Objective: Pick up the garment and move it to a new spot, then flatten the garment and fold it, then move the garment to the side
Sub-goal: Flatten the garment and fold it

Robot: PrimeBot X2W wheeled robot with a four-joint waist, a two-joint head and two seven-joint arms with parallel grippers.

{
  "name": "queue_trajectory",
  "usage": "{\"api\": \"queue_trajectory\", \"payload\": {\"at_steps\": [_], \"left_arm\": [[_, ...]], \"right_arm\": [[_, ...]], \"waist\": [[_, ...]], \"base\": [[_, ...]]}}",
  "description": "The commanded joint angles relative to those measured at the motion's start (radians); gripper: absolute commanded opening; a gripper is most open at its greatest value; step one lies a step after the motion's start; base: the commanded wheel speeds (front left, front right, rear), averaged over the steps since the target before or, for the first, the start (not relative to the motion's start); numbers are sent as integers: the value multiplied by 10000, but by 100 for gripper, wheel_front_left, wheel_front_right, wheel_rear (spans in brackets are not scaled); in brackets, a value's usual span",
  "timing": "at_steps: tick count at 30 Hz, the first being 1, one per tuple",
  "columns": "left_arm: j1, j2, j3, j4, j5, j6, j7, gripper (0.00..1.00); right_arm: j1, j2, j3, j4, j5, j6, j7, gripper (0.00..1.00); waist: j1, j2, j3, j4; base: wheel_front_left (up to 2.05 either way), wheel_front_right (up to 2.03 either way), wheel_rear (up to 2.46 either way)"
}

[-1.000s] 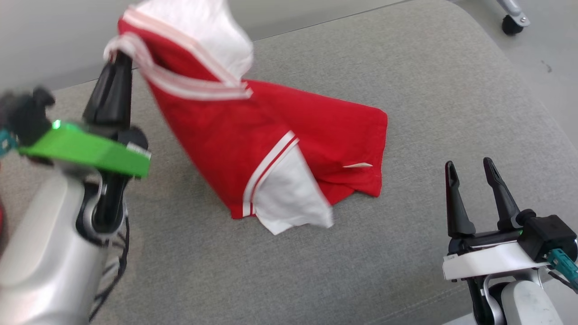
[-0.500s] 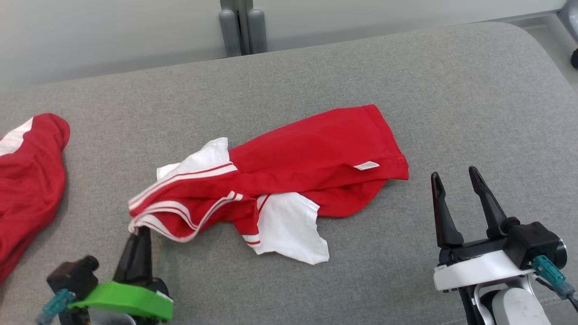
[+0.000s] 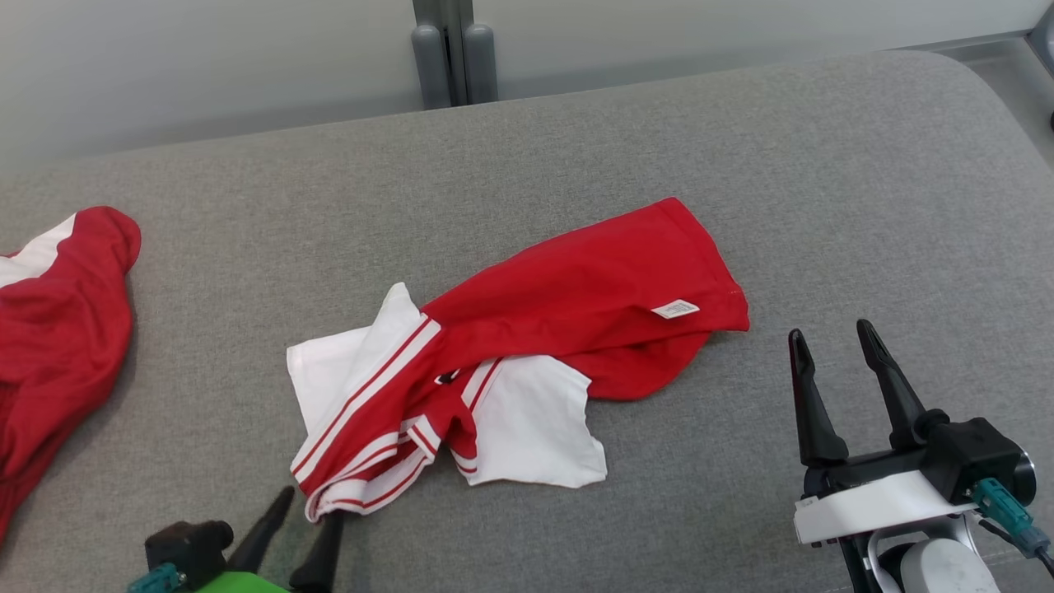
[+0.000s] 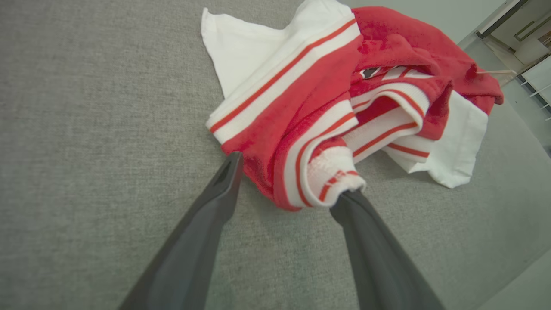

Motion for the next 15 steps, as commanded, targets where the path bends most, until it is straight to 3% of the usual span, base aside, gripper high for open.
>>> {"api": "queue_trajectory", "payload": {"at_steps": [1, 8, 12, 15], "left_arm": [[-23, 380, 159, -362, 422, 389, -137, 100], [-141, 1010, 1174, -3306, 645, 2091, 410, 100], [-783, 1056, 1736, -3682, 670, 2714, 506, 100], [-1339, 923, 1772, -3372, 564, 2787, 684, 100]], "right_arm": [[78, -21, -1, -10, 48, -14, -2, 100], [213, -20, 11, -45, 84, -14, -2, 100], [80, -21, 166, -18, 3, -14, -2, 100], [26, -24, 68, -82, -84, -14, -4, 100]], "waist": [[0, 0, -35, -24], [0, 0, -105, -22], [0, 0, 35, -125], [0, 0, 167, -124]], "base": [[0, 0, 0], [0, 0, 0], [0, 0, 0], [0, 0, 0]]}}
